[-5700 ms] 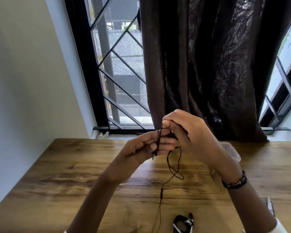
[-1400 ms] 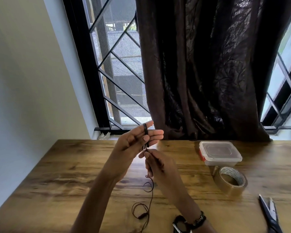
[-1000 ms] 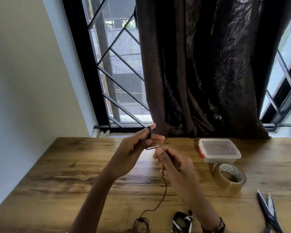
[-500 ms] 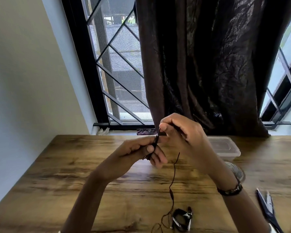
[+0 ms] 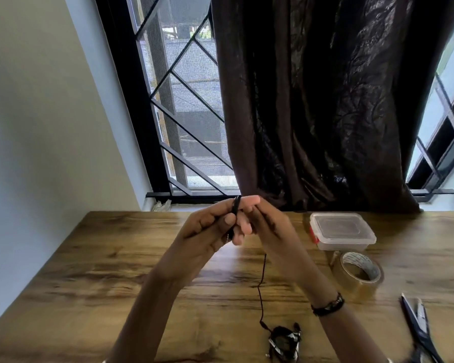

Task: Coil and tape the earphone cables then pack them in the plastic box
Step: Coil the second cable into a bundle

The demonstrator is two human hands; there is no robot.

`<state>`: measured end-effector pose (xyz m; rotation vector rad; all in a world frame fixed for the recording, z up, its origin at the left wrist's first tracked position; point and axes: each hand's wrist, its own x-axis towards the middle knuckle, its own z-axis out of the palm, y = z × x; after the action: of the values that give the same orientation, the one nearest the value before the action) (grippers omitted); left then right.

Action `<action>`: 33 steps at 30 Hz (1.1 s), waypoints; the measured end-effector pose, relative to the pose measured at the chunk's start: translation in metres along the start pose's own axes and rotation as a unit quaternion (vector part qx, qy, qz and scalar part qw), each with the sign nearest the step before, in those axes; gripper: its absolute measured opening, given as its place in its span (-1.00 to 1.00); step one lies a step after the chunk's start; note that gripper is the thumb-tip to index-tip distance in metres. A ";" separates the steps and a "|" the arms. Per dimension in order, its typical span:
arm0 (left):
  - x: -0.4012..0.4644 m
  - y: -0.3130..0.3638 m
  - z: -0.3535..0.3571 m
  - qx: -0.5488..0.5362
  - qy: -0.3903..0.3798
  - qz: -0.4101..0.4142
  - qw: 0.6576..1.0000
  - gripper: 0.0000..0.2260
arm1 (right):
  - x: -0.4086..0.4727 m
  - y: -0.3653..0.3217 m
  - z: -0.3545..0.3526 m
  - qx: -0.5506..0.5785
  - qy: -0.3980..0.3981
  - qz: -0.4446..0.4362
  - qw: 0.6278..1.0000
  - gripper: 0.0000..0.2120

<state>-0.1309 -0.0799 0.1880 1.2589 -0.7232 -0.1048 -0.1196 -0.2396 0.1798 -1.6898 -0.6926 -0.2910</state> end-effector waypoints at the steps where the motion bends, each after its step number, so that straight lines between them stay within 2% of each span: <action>1: 0.001 -0.001 0.000 -0.014 0.014 0.004 1.000 -0.66 | -0.003 0.002 0.004 0.001 0.004 0.007 1.000 -0.79; 5: 0.006 -0.003 -0.006 -0.063 0.076 0.011 0.995 -0.64 | -0.017 0.014 0.016 -0.029 0.003 0.038 0.999 -0.77; 7: 0.008 -0.005 -0.010 -0.054 0.096 0.010 0.994 -0.63 | -0.024 0.016 0.019 -0.043 -0.003 0.035 0.998 -0.79; 15: 0.008 -0.019 -0.011 0.106 0.143 0.011 0.984 -0.60 | -0.036 0.009 0.019 -0.151 -0.037 0.014 0.988 -0.76; 22: 0.007 -0.021 -0.005 0.206 0.100 0.001 0.973 -0.59 | -0.029 -0.018 0.000 -0.187 -0.040 -0.007 0.982 -0.82; 26: 0.002 -0.019 -0.004 0.184 0.065 -0.018 0.981 -0.59 | -0.012 -0.032 -0.013 -0.195 -0.027 -0.034 0.980 -0.87; 29: 0.002 -0.012 0.001 0.173 0.031 -0.020 0.984 -0.68 | -0.001 -0.033 -0.021 -0.174 -0.018 -0.020 0.984 -0.87; 33: 0.000 -0.005 0.002 0.161 -0.005 -0.011 0.987 -0.71 | 0.012 -0.032 -0.028 -0.212 0.000 -0.052 0.976 -0.88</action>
<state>-0.1304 -0.0832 0.1837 1.5748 -0.7543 -0.0113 -0.1240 -0.2597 0.2188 -2.0590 -0.7572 -0.5437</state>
